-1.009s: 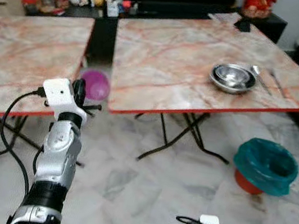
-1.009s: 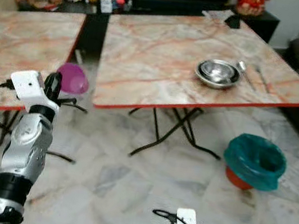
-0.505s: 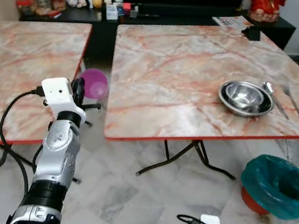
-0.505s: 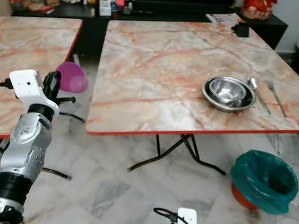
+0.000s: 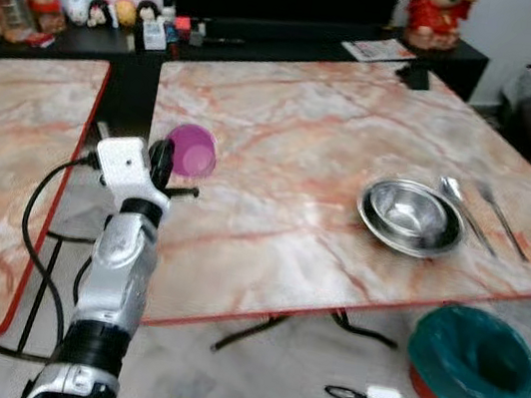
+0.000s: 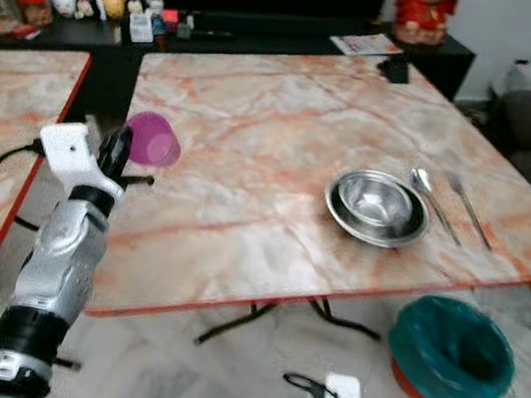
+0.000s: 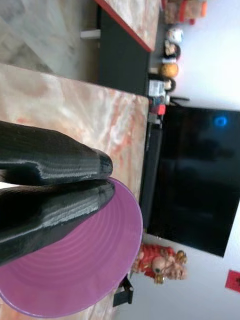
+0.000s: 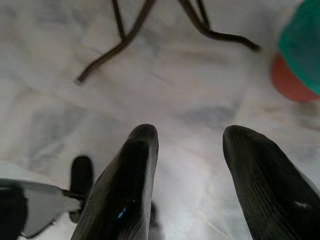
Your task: Setting the table
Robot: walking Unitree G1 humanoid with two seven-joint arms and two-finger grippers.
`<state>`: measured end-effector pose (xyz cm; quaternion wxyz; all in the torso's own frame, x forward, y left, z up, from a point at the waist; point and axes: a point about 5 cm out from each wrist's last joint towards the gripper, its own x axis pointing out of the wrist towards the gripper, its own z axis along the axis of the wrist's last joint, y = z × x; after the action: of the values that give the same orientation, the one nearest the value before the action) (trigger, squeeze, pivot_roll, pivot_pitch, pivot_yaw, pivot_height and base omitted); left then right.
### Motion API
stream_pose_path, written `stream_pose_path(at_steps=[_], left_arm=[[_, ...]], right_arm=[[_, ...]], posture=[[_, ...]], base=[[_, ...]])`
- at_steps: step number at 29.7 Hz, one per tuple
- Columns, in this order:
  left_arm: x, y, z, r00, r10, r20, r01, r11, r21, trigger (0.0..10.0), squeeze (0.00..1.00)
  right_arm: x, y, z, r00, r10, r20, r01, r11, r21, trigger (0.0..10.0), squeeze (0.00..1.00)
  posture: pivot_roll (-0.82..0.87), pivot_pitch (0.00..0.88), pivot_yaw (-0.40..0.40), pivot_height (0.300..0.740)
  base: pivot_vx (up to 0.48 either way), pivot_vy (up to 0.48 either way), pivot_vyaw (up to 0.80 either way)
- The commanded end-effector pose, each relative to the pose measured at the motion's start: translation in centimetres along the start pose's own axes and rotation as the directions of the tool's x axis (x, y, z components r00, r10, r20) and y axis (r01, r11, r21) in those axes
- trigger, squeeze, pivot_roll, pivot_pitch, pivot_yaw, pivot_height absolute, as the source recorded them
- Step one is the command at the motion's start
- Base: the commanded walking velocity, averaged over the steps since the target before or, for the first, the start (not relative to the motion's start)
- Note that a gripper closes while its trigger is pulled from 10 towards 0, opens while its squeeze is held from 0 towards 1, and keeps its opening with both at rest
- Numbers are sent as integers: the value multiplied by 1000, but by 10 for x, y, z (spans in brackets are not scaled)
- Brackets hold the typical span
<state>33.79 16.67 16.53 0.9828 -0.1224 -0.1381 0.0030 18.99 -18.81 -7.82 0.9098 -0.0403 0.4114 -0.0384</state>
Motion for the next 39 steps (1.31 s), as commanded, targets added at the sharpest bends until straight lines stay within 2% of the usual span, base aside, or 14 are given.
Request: stream_pose_path(at_steps=[1,5,8,13,16,17,18,19,23,25,29,34,37,39], left_arm=[[2,-15,3,997,-79,2,79,997,-17,10000,0],[0,-27,-2,983,-181,-40,178,982,-55,10000,0],[-8,-38,-8,947,-309,-93,300,949,-96,10000,0],[-16,-44,-15,897,-411,-164,398,911,-103,10000,0],[-25,-50,-18,830,-510,-228,496,860,-120,10000,0],[-31,-52,-20,776,-562,-286,556,824,-110,10000,0],[-31,-52,-20,776,-562,-286,556,824,-110,10000,0],[-34,-54,-23,739,-586,-333,592,801,-94,10000,0],[-40,-58,-24,667,-625,-404,657,750,-75,10000,0],[-41,-60,-22,659,-634,-404,668,741,-74,10000,0],[-31,-82,-10,644,-653,-398,678,729,-99,10000,0],[-29,-88,-7,629,-659,-413,693,716,-87,10000,0],[-21,-117,-1,550,-689,-472,778,629,-11,10000,0],[-18,-127,0,525,-696,-490,798,603,-1,10000,0]], right_arm=[[-1,-5,-4,1000,-12,-12,12,1000,3,10000,0],[-1,-5,-4,1000,-11,-15,11,1000,0,10000,0],[-1,-4,-5,1000,-9,-20,9,1000,-4,10000,0],[-2,-3,-7,1000,-8,-26,7,1000,-5,10000,0],[-2,-3,-8,1000,-5,-29,5,1000,-6,10000,0],[-2,-2,-8,1000,-4,-31,4,1000,-6,10000,0],[-2,-2,-8,1000,-4,-31,4,1000,-6,10000,0],[-2,-2,-8,999,-4,-32,4,1000,-6,10000,0],[-2,-1,-8,999,-2,-35,1,1000,-7,10000,0],[-2,-1,-8,999,-1,-35,1,1000,-7,10000,0],[-2,0,-9,999,0,-39,0,1000,-6,10000,0],[-2,0,-9,999,1,-40,-1,1000,-5,10000,0],[-2,2,-10,999,1,-43,-1,1000,-3,10000,0],[-2,3,-10,999,2,-45,-2,1000,-1,10000,0]], posture=[[24,42,52,740],[24,45,53,740],[25,47,55,740],[26,49,56,740],[29,50,58,740],[32,49,57,740],[32,49,57,740],[32,50,57,740],[34,51,59,740],[34,51,59,740],[38,51,64,740],[37,50,64,740],[42,54,74,740],[36,53,82,740]], base=[[480,0,0],[464,0,0],[0,0,0],[0,0,0],[0,0,0],[0,0,0],[0,0,0],[0,0,0],[0,0,0],[0,0,0],[0,0,0],[0,0,0],[0,0,0],[0,0,0]])
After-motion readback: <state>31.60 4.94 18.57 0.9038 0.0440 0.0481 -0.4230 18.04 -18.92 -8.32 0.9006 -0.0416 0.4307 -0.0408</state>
